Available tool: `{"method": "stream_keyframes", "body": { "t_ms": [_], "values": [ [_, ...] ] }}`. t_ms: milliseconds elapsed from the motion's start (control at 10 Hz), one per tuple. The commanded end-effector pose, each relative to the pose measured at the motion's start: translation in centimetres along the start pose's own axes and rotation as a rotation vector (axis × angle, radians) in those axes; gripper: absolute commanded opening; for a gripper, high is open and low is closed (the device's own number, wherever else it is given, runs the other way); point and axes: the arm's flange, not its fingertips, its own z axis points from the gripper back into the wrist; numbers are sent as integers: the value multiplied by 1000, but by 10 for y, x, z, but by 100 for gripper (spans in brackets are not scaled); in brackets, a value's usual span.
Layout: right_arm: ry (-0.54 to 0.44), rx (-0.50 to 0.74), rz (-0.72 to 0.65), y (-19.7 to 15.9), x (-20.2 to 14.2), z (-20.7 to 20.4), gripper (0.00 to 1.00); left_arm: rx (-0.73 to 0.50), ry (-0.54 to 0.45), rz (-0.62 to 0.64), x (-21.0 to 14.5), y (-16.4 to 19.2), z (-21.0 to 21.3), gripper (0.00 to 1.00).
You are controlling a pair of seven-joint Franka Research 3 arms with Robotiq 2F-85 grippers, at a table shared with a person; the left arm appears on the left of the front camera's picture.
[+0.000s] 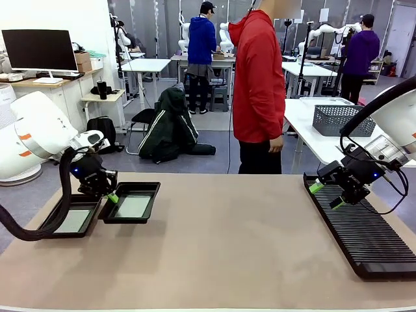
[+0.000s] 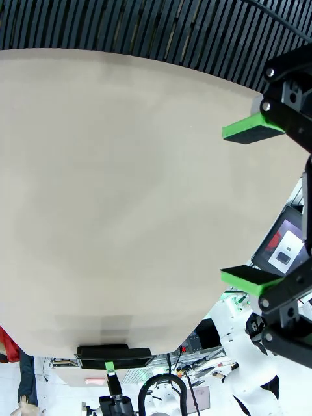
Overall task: Inspect and transfer BCBs to ESD trays.
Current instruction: Pick up the ESD tray and place it on the left side of the table.
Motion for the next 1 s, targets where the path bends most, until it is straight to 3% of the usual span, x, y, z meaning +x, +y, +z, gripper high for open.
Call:
{"method": "stream_keyframes", "body": {
  "t_ms": [0,900],
  "values": [
    [-9,-5,-13,1,-1,1,100,4,4,-10,0,11,-3,3],
    [-9,-5,-13,1,-1,1,100,11,-43,-1,11,45,-38,3]
  ]
}}
